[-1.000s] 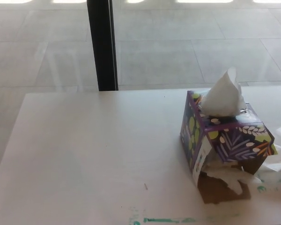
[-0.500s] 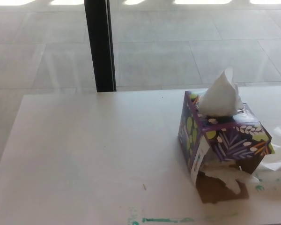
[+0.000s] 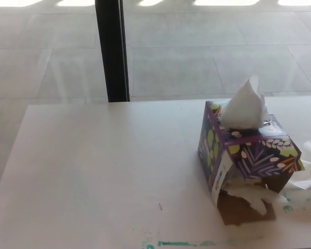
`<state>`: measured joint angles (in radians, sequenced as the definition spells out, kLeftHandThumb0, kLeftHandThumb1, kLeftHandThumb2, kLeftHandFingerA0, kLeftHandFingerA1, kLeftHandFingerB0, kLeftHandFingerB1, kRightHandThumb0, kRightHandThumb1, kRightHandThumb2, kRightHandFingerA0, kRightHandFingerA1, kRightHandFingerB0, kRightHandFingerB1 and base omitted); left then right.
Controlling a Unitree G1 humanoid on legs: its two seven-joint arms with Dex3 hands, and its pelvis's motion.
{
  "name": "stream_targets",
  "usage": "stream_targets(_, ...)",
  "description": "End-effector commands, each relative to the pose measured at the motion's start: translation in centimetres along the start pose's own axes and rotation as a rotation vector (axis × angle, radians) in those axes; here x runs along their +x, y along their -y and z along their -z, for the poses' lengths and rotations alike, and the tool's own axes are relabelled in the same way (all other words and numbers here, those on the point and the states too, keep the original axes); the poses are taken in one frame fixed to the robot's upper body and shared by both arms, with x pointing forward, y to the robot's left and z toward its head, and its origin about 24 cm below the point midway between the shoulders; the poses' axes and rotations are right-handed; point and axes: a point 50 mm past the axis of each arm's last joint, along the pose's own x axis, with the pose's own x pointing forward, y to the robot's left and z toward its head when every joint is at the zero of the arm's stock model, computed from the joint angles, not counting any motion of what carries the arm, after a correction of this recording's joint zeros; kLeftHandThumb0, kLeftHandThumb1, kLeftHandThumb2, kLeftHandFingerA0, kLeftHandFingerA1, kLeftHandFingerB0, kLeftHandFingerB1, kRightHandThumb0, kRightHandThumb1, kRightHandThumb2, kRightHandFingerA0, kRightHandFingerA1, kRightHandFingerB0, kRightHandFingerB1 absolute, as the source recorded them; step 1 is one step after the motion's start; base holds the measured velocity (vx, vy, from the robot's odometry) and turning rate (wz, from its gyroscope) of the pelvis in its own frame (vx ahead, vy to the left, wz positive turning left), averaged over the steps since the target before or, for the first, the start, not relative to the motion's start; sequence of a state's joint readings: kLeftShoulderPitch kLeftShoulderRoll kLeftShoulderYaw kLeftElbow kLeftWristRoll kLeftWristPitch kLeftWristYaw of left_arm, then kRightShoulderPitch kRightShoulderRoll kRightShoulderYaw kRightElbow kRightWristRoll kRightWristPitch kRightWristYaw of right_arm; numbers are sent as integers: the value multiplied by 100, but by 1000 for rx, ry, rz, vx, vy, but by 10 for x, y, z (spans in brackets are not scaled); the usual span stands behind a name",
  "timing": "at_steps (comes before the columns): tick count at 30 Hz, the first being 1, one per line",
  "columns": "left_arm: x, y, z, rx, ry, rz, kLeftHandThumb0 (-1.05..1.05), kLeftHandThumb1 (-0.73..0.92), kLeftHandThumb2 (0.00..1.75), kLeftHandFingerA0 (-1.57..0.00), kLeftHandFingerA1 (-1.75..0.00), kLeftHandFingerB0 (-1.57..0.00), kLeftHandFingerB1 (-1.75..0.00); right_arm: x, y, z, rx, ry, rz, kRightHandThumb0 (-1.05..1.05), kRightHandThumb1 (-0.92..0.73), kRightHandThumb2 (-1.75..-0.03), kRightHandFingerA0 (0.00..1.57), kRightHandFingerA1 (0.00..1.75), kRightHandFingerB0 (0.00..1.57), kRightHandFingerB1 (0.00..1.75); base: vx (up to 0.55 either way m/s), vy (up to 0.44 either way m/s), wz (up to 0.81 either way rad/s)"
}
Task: The robot uses its right hand to pull out a tissue from the tissue box kept in the middle of the desk and put it on the right side
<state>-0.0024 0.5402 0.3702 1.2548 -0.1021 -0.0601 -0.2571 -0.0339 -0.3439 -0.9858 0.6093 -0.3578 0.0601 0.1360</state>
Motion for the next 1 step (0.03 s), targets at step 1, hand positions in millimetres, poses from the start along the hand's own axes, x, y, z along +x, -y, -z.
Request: stream_targets(1, 1, -2, -9, -34, 17, -17, -84, 92, 76, -62, -56, -46, -44, -18, -13, 57, 551, -195, 221, -66, -65, -61, 41, 134, 19, 93, 0, 0, 0)
